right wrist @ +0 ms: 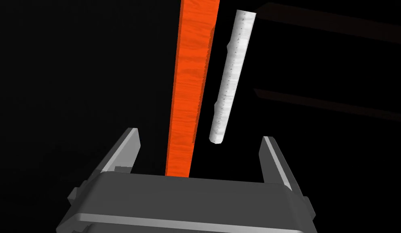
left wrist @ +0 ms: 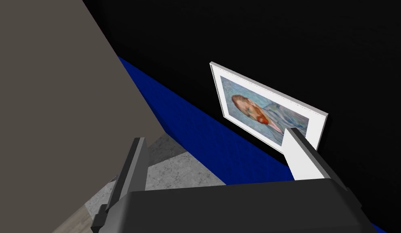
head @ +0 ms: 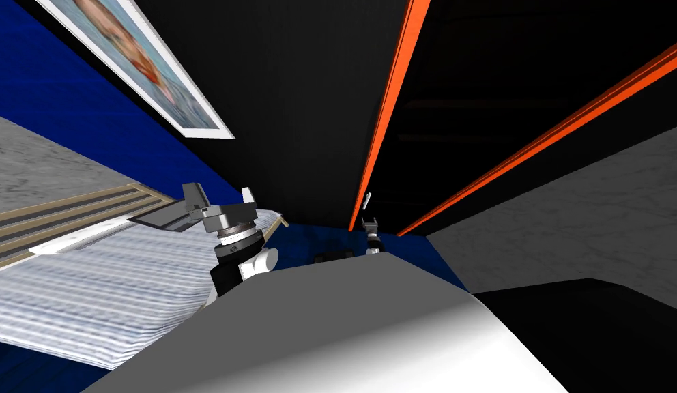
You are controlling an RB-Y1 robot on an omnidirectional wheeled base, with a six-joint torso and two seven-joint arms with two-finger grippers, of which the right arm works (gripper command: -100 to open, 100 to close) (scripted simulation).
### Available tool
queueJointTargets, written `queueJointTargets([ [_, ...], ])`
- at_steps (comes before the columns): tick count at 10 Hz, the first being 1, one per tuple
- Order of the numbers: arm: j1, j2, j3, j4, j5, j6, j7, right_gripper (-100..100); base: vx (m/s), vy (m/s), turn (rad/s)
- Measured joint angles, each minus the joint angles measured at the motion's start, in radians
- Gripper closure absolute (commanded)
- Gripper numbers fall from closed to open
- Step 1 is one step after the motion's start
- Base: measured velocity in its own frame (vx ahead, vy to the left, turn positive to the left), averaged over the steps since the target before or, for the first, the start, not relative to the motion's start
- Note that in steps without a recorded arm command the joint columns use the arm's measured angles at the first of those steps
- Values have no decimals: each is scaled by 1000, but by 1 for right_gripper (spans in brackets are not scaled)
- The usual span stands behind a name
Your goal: Pull the door open
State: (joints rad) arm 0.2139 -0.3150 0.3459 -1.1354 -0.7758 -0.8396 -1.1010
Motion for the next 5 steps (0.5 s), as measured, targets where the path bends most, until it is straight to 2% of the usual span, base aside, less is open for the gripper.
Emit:
queueJointTargets([
  [2,-10,-10,9,42,-32,-17,-43,-100,126,-95,117],
  [5,-15,-20,20,81,-74,-32,-93,-100,88,-66,80],
])
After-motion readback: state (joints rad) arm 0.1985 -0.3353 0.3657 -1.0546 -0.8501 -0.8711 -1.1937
